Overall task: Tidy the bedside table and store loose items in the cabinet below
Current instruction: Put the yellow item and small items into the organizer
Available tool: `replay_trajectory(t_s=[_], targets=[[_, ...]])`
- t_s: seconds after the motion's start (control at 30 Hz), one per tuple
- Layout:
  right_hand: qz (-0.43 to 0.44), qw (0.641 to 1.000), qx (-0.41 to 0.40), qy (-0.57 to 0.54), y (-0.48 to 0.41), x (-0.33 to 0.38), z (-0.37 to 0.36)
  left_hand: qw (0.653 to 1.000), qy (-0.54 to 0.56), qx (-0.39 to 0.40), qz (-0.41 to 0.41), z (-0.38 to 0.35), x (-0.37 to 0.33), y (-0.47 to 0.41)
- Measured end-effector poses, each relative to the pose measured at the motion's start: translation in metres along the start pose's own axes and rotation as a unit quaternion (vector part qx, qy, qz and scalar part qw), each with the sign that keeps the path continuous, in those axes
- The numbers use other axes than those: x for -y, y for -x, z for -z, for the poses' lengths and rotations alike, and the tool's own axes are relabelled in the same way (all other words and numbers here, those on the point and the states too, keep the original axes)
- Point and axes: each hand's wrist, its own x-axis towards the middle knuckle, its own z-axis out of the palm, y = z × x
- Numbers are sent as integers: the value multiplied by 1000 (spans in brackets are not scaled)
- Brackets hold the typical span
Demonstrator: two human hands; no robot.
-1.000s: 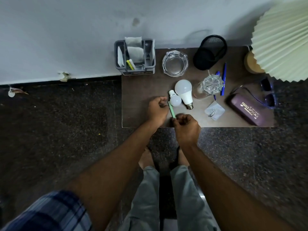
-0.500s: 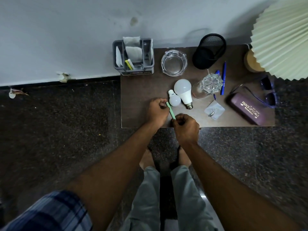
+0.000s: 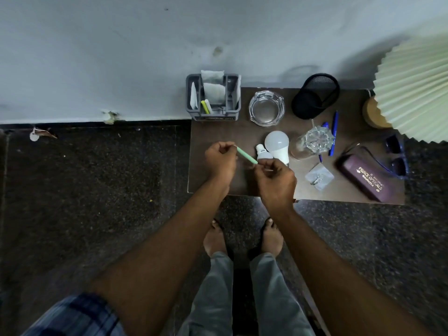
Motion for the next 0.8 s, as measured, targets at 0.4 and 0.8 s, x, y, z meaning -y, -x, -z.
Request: replay_trajectory(t_s=[0.4, 0.8], targets=[[163, 986, 29, 11, -58, 88, -21, 984, 167, 36, 55, 21, -46, -10], [286, 932, 46, 216, -83, 135, -47, 974, 200, 53, 93, 32, -56, -26]])
